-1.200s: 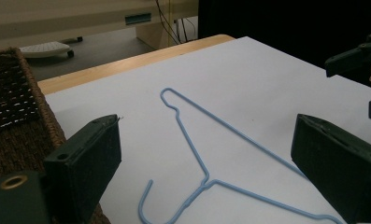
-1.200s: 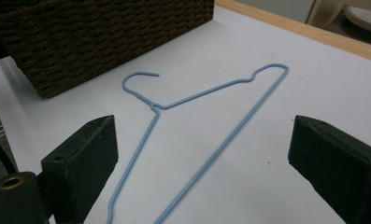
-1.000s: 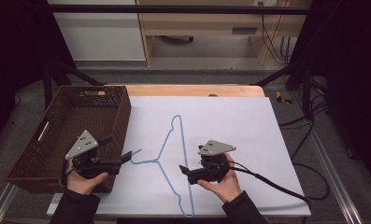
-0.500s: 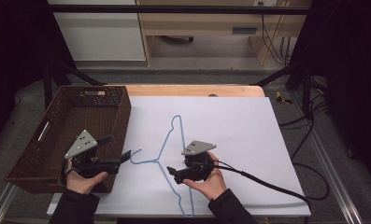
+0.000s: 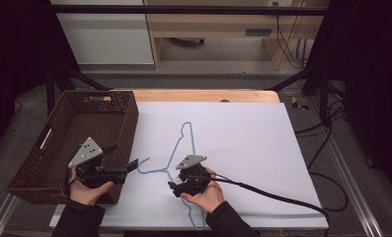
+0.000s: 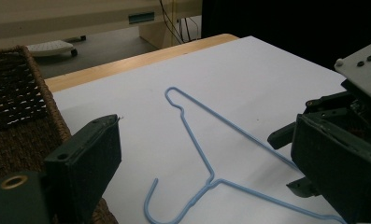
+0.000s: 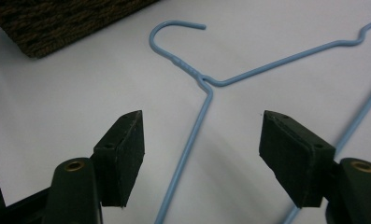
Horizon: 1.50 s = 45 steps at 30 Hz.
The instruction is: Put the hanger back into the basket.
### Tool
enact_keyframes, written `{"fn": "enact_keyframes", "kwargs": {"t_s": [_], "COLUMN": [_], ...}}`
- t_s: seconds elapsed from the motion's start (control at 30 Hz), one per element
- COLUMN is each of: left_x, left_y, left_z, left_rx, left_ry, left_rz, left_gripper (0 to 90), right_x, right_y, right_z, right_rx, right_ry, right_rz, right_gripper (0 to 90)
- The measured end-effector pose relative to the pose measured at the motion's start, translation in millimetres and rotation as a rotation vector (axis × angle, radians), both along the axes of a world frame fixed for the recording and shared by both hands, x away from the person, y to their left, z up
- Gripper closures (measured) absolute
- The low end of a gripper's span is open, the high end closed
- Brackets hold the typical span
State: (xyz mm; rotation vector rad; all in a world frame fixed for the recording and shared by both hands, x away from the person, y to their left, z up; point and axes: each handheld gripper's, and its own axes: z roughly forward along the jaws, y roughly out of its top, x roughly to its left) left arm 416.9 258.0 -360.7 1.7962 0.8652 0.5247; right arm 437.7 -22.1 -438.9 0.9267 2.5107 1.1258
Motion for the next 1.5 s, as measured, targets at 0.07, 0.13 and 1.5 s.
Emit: {"fn": "enact_keyframes", "kwargs": {"t_s": [0.07, 0.13, 1.5], "left_x": [0.0, -0.2, -0.2], "left_y": [-0.1, -0.2, -2.1], "left_z": [0.0, 0.1, -0.1], "left_rx": [0.000, 0.000, 0.003], "left_ry": [0.000, 0.000, 0.003], "left_rz": [0.000, -0.001, 0.000], "left_gripper": [8.3, 8.3, 8.4], "right_x": [0.9, 1.4, -3.2], "right_y": [3.4, 3.9, 24.1], "right_z": [-4.5, -5.6, -29.4], "right_rx": [0.004, 0.003, -0.130], "right_ry": [0.023, 0.024, 0.103], "right_rz": [-0.005, -0.004, -0.063], "right_gripper": [34.2, 34.8, 84.4]}}
